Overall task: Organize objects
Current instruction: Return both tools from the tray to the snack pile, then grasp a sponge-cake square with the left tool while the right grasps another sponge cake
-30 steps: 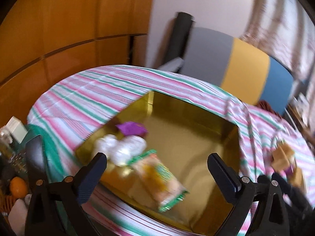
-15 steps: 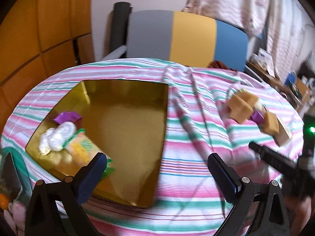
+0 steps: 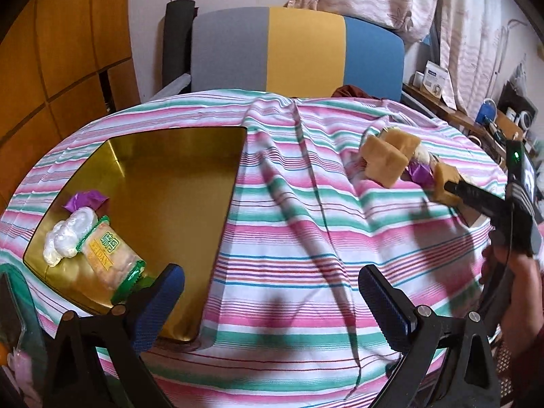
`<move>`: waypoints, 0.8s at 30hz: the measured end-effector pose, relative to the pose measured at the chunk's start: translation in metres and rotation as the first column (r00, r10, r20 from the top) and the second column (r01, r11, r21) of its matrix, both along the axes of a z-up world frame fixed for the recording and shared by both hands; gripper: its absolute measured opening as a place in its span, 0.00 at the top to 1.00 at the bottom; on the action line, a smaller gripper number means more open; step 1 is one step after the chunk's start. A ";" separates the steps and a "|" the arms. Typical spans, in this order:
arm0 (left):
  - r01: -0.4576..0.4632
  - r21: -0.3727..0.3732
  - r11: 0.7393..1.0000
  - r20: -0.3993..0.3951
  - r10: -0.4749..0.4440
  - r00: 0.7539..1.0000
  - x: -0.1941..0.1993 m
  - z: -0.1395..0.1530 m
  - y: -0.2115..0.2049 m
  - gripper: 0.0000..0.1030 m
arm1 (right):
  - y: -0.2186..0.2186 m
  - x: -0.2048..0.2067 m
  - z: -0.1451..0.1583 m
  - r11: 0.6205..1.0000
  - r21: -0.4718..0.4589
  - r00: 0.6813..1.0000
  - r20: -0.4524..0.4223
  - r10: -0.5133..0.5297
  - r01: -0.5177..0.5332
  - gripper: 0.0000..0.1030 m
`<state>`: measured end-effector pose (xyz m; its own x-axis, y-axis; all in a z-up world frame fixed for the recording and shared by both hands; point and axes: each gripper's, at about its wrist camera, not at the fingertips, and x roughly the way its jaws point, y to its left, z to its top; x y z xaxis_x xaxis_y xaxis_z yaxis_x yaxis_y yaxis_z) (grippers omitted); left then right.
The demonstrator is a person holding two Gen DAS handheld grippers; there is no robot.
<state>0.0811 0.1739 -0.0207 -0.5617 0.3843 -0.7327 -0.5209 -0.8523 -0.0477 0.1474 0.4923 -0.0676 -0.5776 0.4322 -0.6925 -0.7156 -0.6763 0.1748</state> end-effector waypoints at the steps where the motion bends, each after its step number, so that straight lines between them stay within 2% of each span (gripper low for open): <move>1: 0.005 -0.003 1.000 -0.002 -0.005 1.000 0.001 0.000 0.001 0.00 | 0.004 -0.002 -0.001 1.000 0.002 1.000 0.004 0.001 -0.001 0.46; 7: 0.029 -0.016 0.999 -0.006 -0.029 1.000 0.006 -0.001 0.011 0.00 | 0.019 -0.011 -0.011 1.000 0.022 0.999 0.042 0.014 -0.015 0.46; 12: 0.052 -0.033 0.998 -0.018 -0.053 0.998 0.008 -0.001 0.024 0.00 | 0.027 -0.010 -0.019 1.000 -0.019 0.999 0.036 0.003 -0.003 0.40; 14: 0.063 -0.034 0.997 -0.019 -0.064 0.998 0.008 0.000 0.030 0.00 | 0.034 -0.008 -0.026 0.997 -0.073 0.999 0.032 0.006 -0.004 0.40; 19: 0.092 -0.044 0.995 -0.042 -0.093 0.995 0.007 0.003 0.051 0.00 | 0.037 0.006 -0.027 0.994 -0.107 0.998 -0.064 0.001 -0.008 0.40; 24: 0.123 -0.055 0.991 -0.092 -0.128 0.987 0.006 0.004 0.080 0.00 | 0.039 0.015 -0.029 0.990 -0.136 0.990 -0.139 0.017 -0.036 0.58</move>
